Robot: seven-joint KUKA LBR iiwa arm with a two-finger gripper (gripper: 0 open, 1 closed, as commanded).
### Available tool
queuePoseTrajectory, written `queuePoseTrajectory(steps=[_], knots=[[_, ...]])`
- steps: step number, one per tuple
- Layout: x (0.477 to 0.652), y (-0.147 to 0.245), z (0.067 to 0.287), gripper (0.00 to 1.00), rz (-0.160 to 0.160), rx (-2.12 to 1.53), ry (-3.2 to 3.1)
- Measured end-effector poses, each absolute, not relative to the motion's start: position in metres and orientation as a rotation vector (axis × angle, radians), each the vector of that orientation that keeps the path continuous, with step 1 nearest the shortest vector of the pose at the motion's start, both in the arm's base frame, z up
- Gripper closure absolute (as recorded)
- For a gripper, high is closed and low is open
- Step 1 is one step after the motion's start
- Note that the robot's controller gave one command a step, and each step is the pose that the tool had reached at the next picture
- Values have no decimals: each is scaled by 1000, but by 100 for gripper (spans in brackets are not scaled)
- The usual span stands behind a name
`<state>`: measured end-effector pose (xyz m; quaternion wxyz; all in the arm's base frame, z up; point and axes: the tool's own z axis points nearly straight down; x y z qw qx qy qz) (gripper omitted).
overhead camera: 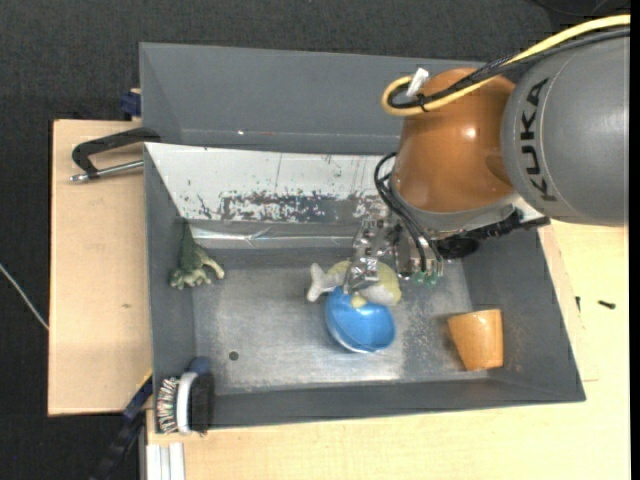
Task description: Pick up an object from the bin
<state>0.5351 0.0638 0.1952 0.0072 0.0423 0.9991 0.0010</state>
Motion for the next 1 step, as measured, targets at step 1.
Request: queuePoseTrajectory(steps=[1], knots=[[547,172,289,100,6,-681,3053]])
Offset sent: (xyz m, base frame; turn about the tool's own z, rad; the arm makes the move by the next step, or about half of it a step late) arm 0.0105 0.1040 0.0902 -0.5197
